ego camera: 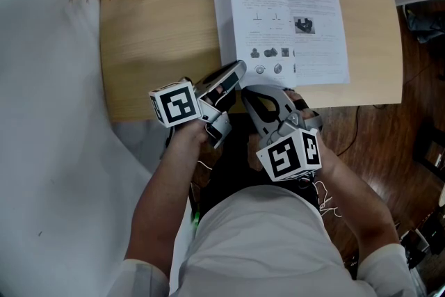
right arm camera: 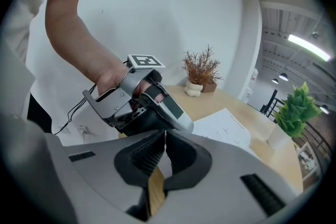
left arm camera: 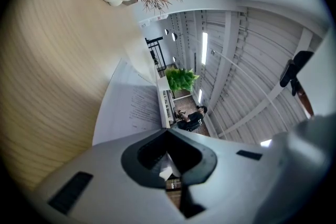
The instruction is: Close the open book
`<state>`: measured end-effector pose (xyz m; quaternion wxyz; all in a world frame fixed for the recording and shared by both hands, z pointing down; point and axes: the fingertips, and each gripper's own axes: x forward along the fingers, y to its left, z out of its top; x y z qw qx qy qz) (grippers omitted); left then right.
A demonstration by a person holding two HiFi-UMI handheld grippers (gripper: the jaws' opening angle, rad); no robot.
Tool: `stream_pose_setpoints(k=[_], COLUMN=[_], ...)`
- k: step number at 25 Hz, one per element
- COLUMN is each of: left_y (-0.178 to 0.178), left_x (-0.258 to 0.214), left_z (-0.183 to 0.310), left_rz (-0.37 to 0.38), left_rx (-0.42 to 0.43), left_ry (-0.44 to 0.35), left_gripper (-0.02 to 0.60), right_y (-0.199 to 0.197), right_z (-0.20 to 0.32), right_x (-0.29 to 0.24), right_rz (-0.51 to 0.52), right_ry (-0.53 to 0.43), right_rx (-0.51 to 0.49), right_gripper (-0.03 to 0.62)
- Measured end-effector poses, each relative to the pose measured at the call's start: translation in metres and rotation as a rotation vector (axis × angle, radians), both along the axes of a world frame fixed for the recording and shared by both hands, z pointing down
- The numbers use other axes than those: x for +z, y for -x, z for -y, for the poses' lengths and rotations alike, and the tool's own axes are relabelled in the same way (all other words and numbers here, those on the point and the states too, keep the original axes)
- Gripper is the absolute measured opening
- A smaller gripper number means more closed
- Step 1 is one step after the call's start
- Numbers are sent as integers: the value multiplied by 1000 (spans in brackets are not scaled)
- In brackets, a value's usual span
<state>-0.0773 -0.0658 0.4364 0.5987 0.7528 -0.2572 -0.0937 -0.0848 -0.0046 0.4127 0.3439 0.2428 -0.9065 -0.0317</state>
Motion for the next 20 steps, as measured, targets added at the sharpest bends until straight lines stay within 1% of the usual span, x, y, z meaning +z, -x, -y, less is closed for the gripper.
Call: stream_pose_setpoints(k=[8, 12, 18, 20], left_y=[-1, -2, -3, -1], left_x=[0, 1, -1, -1], left_z=[1, 0, 0, 1], left_rz=[-11, -14, -27, -13], left_rx=[13, 12, 23, 29], left_ry=[-8, 2, -11, -23], left_gripper=[-2, -2, -2, -2], right_y=[-2, -4, -5, -6], right_z=[1, 3, 4, 6], right_x=[0, -2, -4, -6], right_rz=[60, 97, 200, 235], right_ry=[68, 105, 218, 259], right_rx=[12, 20, 51, 66], right_gripper=[9, 5, 5, 5])
